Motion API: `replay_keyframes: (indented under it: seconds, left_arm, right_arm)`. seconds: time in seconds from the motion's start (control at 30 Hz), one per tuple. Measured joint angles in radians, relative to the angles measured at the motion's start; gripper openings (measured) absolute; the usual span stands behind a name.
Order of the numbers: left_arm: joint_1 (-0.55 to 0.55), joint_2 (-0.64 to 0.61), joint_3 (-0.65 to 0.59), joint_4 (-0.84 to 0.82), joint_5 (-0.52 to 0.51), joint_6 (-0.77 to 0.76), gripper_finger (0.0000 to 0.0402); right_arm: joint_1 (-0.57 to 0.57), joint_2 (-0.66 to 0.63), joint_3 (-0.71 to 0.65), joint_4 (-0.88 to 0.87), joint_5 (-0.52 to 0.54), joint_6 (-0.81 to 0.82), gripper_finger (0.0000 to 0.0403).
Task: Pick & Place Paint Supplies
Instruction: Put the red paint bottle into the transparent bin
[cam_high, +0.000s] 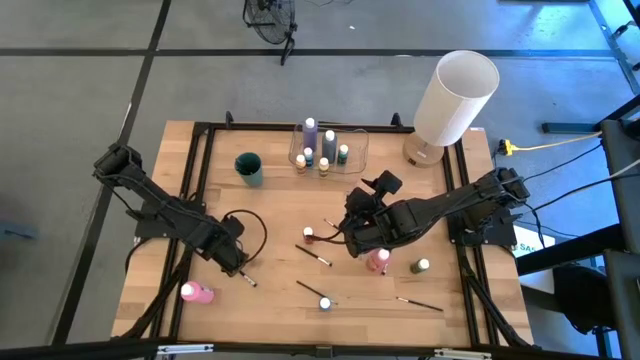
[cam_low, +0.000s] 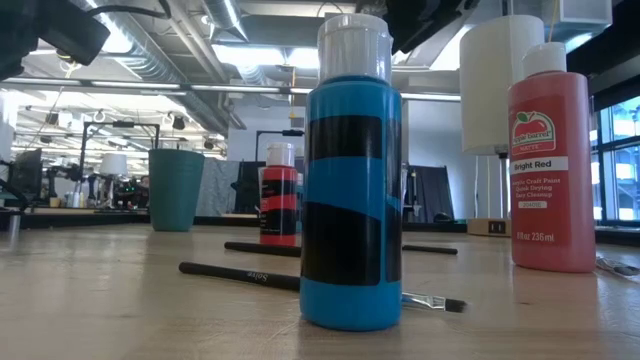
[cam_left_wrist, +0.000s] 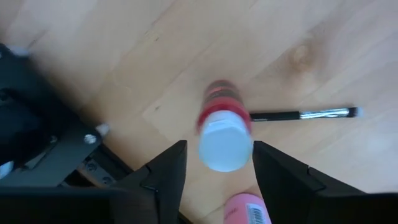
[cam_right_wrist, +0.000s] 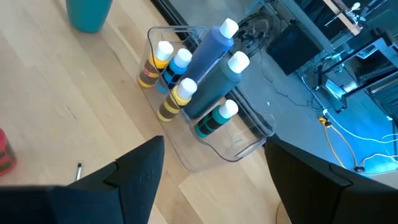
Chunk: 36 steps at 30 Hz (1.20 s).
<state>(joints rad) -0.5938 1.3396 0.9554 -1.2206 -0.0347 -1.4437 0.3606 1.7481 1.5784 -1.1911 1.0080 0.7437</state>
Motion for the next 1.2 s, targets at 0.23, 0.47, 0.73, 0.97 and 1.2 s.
replay_keyframes:
  seconds: [0.23,0.47,0.73,0.97,1.2]
  left_arm:
    - [0.0,0.0,0.0,0.052,0.006,0.013,0.0163]
    - [0.0,0.0,0.0,0.048,0.002,0.015,0.0152]
    - [0.0,0.0,0.0,0.039,-0.009,0.009,0.0152]
    - [0.0,0.0,0.0,0.039,-0.009,0.009,0.0148]
    - [0.0,0.0,0.0,0.039,-0.009,0.009,0.0147]
  right_arm:
    - [-0.013,0.0,0.0,0.006,0.001,-0.004,0.0284]
    - [-0.024,0.0,0.0,0.007,0.001,-0.004,0.0284]
    - [-0.024,0.0,0.0,0.008,0.002,-0.004,0.0284]
    - [-0.024,0.0,0.0,0.008,0.004,-0.004,0.0284]
    - [-0.024,0.0,0.0,0.014,0.004,-0.012,0.0284]
